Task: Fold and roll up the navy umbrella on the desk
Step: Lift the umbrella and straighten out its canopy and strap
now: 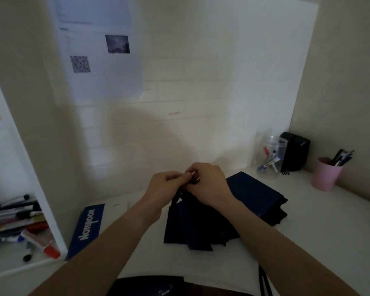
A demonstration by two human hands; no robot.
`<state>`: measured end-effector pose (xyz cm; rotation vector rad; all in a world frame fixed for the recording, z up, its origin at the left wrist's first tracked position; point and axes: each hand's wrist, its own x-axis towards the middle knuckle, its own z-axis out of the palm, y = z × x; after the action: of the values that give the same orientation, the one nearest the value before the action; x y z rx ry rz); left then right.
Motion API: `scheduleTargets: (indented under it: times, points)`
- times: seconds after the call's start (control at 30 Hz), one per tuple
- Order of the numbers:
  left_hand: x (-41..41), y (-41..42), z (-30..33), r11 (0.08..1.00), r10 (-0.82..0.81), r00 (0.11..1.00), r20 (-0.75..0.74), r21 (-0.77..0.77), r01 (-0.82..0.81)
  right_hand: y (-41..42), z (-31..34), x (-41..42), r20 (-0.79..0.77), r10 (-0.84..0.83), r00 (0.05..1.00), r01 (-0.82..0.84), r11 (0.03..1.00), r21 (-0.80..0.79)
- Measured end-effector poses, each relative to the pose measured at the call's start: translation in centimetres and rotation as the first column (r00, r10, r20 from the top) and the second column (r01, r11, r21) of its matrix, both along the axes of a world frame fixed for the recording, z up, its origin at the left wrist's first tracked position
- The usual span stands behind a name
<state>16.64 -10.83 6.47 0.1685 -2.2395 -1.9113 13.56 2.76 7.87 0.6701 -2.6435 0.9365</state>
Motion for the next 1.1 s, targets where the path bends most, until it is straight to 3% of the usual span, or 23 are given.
scheduleTargets:
  times: [0.13, 0.23, 0.37, 0.43, 0.57, 0.63, 0.77, 0.9, 0.93, 1.03, 1.1]
  points:
    - [0.1, -0.3, -0.4, 0.997, 0.01, 1.0, 0.012, 0.081, -0.011, 2.5, -0.1, -2.9, 0.075, -0.037, 0.996, 0.042, 0.998, -0.056]
    - [-0.9, -0.7, -2.3, 0.985, 0.17, 0.984, 0.056, -0.027, -0.169, 6.9, -0.5, -5.7, 0.155, -0.163, 0.974, 0.184, 0.974, -0.134]
    - [-2.1, 0.1, -5.6, 0.988, 0.156, 0.875, 0.458, -0.055, -0.148, 13.2, -3.1, -9.9, 0.404, -0.25, 0.88, 0.351, 0.915, -0.199]
    - [-2.8, 1.4, -6.4, 0.995, 0.052, 0.823, 0.566, 0.04, -0.09, 15.1, -4.2, -10.1, 0.552, -0.201, 0.809, 0.411, 0.865, -0.287]
    - [-4.4, 3.7, -6.0, 0.993, -0.084, 0.804, 0.588, 0.115, 0.02, 17.0, -6.0, -10.2, 0.791, 0.041, 0.611, 0.562, 0.682, -0.469]
    - [-5.5, 5.2, -6.2, 0.986, -0.137, 0.799, 0.585, 0.155, 0.056, 17.2, -7.0, -10.6, 0.793, 0.221, 0.567, 0.571, 0.589, -0.572]
    - [-7.0, 9.5, -7.2, 0.896, -0.284, 0.817, 0.501, 0.441, 0.042, 15.2, -8.4, -10.9, 0.711, 0.439, 0.55, 0.601, 0.383, -0.701]
    - [-7.8, 11.8, -7.1, 0.791, -0.338, 0.887, 0.315, 0.606, 0.086, 14.2, -8.5, -10.4, 0.686, 0.448, 0.574, 0.597, 0.344, -0.725]
    - [-8.0, 11.8, -7.0, 0.773, -0.332, 0.909, 0.254, 0.625, 0.108, 14.2, -8.2, -10.4, 0.662, 0.486, 0.57, 0.576, 0.337, -0.744]
    - [-8.6, 10.3, -7.0, 0.753, -0.186, 0.972, 0.143, 0.656, 0.047, 14.1, -6.3, -10.8, 0.486, 0.59, 0.645, 0.493, 0.164, -0.854]
    - [-8.5, 9.8, -7.0, 0.69, -0.178, 0.975, 0.134, 0.724, 0.027, 13.5, -4.8, -10.7, 0.397, 0.66, 0.638, 0.478, 0.064, -0.876]
